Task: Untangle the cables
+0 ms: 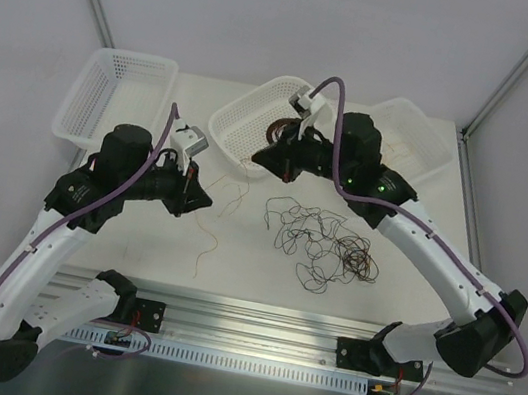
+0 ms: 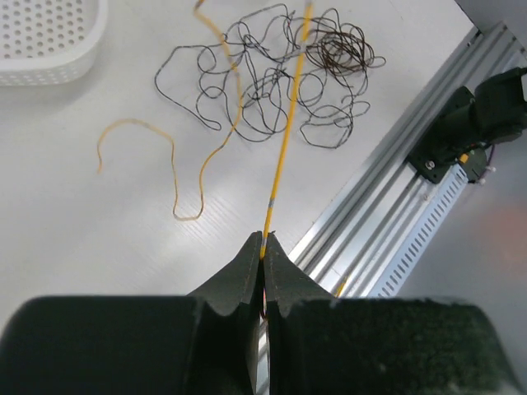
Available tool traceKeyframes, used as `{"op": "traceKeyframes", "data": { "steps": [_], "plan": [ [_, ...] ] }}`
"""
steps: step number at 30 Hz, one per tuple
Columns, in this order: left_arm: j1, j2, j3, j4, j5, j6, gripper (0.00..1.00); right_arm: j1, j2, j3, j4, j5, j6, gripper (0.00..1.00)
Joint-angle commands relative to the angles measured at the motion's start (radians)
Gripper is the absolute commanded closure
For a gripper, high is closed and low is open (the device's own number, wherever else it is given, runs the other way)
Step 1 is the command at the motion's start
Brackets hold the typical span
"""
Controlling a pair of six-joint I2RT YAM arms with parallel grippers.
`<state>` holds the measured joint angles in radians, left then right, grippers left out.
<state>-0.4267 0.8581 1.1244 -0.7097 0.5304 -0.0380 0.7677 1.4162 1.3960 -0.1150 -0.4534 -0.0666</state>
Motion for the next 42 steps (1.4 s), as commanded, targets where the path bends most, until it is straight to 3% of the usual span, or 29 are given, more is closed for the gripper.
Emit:
{"op": "traceKeyframes", "data": {
  "steps": [1,2,4,5,6,10,17,21,35,42],
  "plan": [
    [-0.011,-0.016,-0.037,0.029,-0.091,-0.023,0.99,-0.034,-0.075,0.104,-0.031,0.033,-0.059,0.99],
    [-0.011,-0.014,-0.044,0.038,-0.113,-0.039,0.98,-0.044,-0.083,0.115,-0.043,0.035,-0.061,0.99],
    [-0.011,-0.002,-0.064,0.062,-0.144,-0.069,0.86,-0.054,-0.086,0.158,-0.075,0.044,-0.073,0.99],
    [-0.011,-0.001,-0.069,0.073,-0.147,-0.077,0.77,-0.06,-0.088,0.17,-0.084,0.048,-0.076,0.99],
    [-0.011,0.001,-0.075,0.088,-0.142,-0.086,0.6,-0.065,-0.089,0.184,-0.094,0.064,-0.079,0.99],
    [-0.011,-0.016,-0.097,0.163,-0.118,-0.109,0.33,-0.099,-0.086,0.247,-0.146,0.11,-0.108,0.99],
    [-0.011,-0.041,-0.126,0.2,-0.116,-0.112,0.09,-0.247,-0.063,0.351,-0.212,0.165,-0.133,0.99],
    [-0.011,-0.044,-0.175,0.219,-0.121,-0.135,0.01,-0.329,-0.045,0.392,-0.226,0.194,-0.141,0.99],
    [-0.011,0.015,-0.291,0.256,-0.201,-0.186,0.01,-0.654,0.139,0.44,-0.143,0.222,-0.088,0.99],
    [-0.01,0.076,-0.316,0.271,-0.187,-0.207,0.01,-0.798,0.286,0.354,-0.043,0.171,0.098,0.99]
  ]
}}
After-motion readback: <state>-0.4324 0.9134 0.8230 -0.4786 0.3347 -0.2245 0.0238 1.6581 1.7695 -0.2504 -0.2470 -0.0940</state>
